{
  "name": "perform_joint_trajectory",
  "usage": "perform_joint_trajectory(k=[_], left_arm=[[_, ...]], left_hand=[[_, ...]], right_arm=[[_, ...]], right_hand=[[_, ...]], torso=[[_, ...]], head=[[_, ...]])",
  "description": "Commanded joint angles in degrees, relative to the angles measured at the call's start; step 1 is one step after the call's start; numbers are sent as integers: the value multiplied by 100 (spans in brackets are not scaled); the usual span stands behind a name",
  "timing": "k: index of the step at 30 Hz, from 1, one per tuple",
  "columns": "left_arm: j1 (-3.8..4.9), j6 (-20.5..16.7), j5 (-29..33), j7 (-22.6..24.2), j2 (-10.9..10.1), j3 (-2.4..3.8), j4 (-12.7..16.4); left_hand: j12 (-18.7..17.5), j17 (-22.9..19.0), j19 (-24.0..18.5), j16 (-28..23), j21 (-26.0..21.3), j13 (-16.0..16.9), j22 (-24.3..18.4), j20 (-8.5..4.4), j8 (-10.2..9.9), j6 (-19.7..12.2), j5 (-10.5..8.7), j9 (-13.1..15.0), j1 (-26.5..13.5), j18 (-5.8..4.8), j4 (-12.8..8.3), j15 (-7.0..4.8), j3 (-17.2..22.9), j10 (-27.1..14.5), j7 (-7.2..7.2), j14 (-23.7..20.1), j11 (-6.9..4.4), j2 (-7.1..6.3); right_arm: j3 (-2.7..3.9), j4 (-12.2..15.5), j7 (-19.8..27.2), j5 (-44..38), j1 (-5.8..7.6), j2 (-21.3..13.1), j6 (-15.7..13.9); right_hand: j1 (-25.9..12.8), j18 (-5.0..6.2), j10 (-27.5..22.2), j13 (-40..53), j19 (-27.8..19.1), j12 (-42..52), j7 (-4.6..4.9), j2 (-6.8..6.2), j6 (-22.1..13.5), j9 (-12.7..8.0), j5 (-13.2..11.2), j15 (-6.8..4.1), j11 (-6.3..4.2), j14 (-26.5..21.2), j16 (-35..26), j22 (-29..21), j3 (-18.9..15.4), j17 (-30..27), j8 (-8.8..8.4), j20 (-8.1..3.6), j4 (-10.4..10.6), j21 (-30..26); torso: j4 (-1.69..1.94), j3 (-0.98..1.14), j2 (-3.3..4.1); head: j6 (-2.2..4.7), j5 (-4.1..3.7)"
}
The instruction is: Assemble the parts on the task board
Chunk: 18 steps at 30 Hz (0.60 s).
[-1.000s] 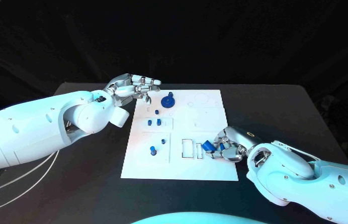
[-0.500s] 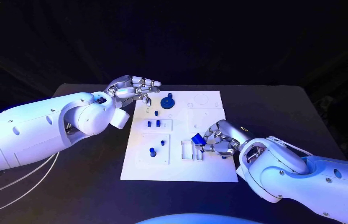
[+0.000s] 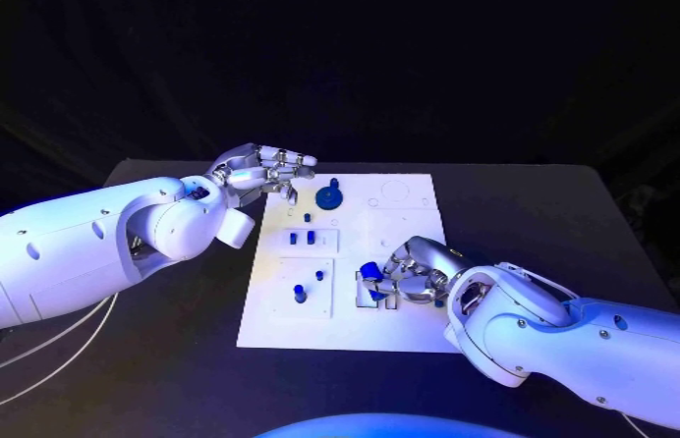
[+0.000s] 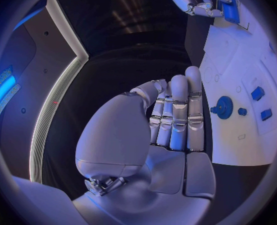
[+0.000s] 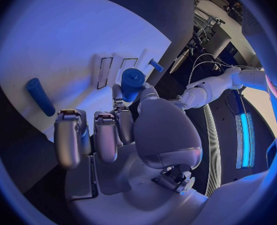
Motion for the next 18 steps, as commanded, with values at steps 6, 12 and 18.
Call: perform_joint_trajectory(k=[6, 12, 18], left_arm=[[1, 107, 6, 21, -2, 2, 22], [1, 116, 6, 12, -3, 2, 23], [1, 124, 6, 2, 0, 1, 24]], left_hand=[[28, -6, -10, -29, -21, -4, -6, 13, 34, -49, -3, -9, -42, 37, -2, -1, 36, -44, -11, -31, -14, 7], [28, -6, -10, -29, -21, -4, -6, 13, 34, -49, -3, -9, -42, 37, -2, -1, 36, -44, -11, -31, -14, 7], [28, -6, -10, -29, -21, -4, -6, 13, 34, -49, -3, -9, -42, 37, -2, -1, 36, -44, -11, -31, -14, 7]], right_arm=[[-2, -66, -74, 31, -8, 37, 416], [-2, -93, -87, -13, -9, 47, 497], [-2, -161, -88, -29, -9, 96, 503]], right_hand=[[-406, -79, 110, 511, 449, 94, -223, 63, 282, 204, -40, -72, -57, 565, 28, 1200, -254, 1328, 136, -79, 7, 21], [-469, -80, 135, 549, 449, 128, -235, 90, 286, 250, -56, -82, -68, 565, 28, 1202, -303, 1329, 167, -88, 8, 22], [-804, -67, 94, 502, 434, 35, -237, 154, 228, 366, -678, -87, -63, 557, 2, 1176, -542, 1293, 216, -98, 3, -41]], torso=[[-3, 5, -3], [-6, 1, -9], [-5, 3, -7]], head=[[-30, 13], [-44, 16], [-30, 17]])
